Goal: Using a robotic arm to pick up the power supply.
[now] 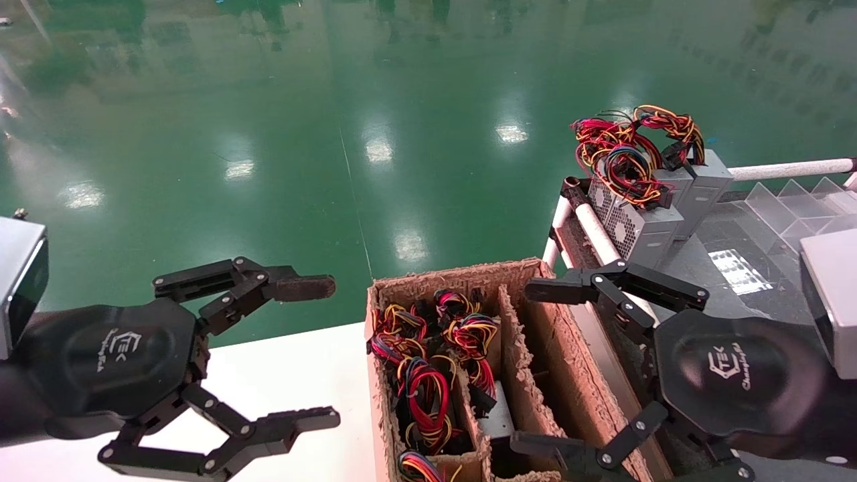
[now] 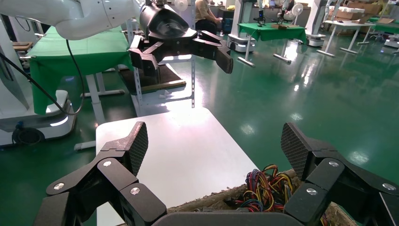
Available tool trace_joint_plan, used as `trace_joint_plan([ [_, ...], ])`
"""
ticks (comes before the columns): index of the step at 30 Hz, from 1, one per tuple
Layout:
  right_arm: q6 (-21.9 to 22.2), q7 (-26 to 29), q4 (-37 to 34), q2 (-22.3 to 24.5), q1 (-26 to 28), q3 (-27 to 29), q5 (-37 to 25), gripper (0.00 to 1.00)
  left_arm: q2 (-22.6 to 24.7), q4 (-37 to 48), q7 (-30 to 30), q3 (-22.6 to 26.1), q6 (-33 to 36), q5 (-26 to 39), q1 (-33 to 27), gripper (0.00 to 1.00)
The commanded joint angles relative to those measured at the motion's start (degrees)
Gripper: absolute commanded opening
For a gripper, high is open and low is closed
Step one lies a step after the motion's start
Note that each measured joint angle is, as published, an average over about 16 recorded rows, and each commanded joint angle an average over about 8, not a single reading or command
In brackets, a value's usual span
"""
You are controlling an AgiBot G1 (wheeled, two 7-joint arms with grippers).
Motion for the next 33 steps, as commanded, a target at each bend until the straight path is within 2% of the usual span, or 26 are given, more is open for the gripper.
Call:
trace_joint_plan([
  [1, 0.0, 0.0, 0.0, 0.0, 0.0, 0.0, 0.0, 1.0, 0.0, 0.0, 0.0, 0.0, 0.0, 0.0, 0.0, 0.0],
  [33, 0.0, 0.0, 0.0, 0.0, 0.0, 0.0, 0.0, 1.0, 0.0, 0.0, 0.0, 0.0, 0.0, 0.0, 0.0, 0.0],
])
